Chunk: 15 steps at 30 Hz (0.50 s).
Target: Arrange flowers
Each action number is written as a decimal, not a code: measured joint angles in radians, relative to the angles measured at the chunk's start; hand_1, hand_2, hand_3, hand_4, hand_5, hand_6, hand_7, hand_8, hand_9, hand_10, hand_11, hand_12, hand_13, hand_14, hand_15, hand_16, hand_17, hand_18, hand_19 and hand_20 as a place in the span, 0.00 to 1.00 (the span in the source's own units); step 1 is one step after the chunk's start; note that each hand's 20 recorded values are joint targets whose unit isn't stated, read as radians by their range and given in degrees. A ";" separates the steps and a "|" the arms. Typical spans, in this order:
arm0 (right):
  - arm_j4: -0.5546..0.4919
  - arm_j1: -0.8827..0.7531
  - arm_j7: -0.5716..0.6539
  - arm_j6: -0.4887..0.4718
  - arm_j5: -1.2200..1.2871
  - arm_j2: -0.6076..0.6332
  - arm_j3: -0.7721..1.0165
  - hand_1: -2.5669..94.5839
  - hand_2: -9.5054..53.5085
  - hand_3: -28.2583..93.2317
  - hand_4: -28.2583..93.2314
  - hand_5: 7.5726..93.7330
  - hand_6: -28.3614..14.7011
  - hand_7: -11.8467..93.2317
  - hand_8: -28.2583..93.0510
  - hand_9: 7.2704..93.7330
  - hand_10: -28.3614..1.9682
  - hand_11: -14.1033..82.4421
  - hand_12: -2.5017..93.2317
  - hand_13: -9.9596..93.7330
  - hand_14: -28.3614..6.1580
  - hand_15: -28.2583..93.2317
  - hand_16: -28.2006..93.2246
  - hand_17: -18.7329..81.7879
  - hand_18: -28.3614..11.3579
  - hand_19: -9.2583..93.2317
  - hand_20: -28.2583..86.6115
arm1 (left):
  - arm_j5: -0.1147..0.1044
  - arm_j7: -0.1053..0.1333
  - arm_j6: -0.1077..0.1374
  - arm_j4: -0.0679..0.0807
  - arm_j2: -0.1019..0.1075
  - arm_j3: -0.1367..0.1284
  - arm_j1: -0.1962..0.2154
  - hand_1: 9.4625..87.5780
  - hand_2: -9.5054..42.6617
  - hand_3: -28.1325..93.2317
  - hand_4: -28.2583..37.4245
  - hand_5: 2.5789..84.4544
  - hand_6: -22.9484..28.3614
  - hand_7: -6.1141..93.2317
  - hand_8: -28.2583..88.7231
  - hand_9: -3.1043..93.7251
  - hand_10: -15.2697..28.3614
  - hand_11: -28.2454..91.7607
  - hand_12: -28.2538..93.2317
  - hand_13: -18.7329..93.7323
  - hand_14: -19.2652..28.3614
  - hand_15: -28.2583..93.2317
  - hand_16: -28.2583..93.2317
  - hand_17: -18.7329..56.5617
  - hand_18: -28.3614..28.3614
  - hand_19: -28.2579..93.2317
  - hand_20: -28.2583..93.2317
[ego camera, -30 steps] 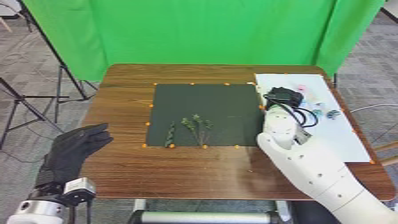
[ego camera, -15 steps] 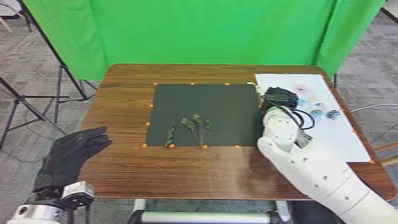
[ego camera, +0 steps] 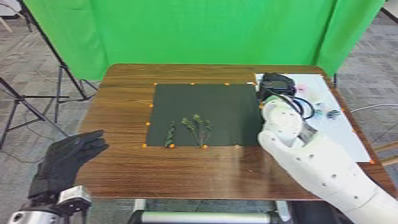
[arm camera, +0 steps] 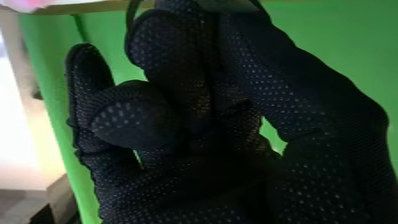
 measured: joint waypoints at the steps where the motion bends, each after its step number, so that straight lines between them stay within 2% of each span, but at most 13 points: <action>1: -0.024 -0.014 -0.001 -0.003 0.006 0.003 0.013 0.58 0.00 0.88 0.01 0.90 0.54 0.38 0.38 0.87 0.53 0.58 0.43 0.86 0.53 0.83 0.45 0.52 0.07 0.98 0.22 | -0.001 0.001 0.002 -0.002 0.000 -0.004 0.007 0.23 0.32 0.90 0.13 0.60 0.76 0.24 0.16 0.47 0.89 0.59 0.32 0.42 0.99 0.75 0.12 0.12 0.87 0.71 0.37; 8: -0.169 -0.123 -0.003 -0.011 0.040 0.031 0.057 0.58 0.00 0.88 0.01 0.90 0.53 0.37 0.39 0.87 0.52 0.58 0.43 0.86 0.52 0.83 0.45 0.51 0.06 0.99 0.22 | -0.007 0.007 0.013 -0.014 -0.001 -0.028 0.048 0.23 0.32 0.90 0.14 0.59 0.76 0.24 0.16 0.47 0.89 0.59 0.32 0.42 0.99 0.75 0.12 0.12 0.87 0.71 0.37; 15: -0.225 -0.207 -0.006 -0.012 0.052 0.036 0.052 0.58 0.00 0.88 0.01 0.90 0.53 0.37 0.39 0.87 0.51 0.59 0.43 0.86 0.52 0.83 0.45 0.51 0.05 0.99 0.22 | -0.011 0.011 0.017 -0.016 0.000 -0.032 0.055 0.23 0.32 0.90 0.14 0.59 0.76 0.24 0.16 0.47 0.89 0.59 0.32 0.42 0.99 0.75 0.12 0.12 0.87 0.71 0.37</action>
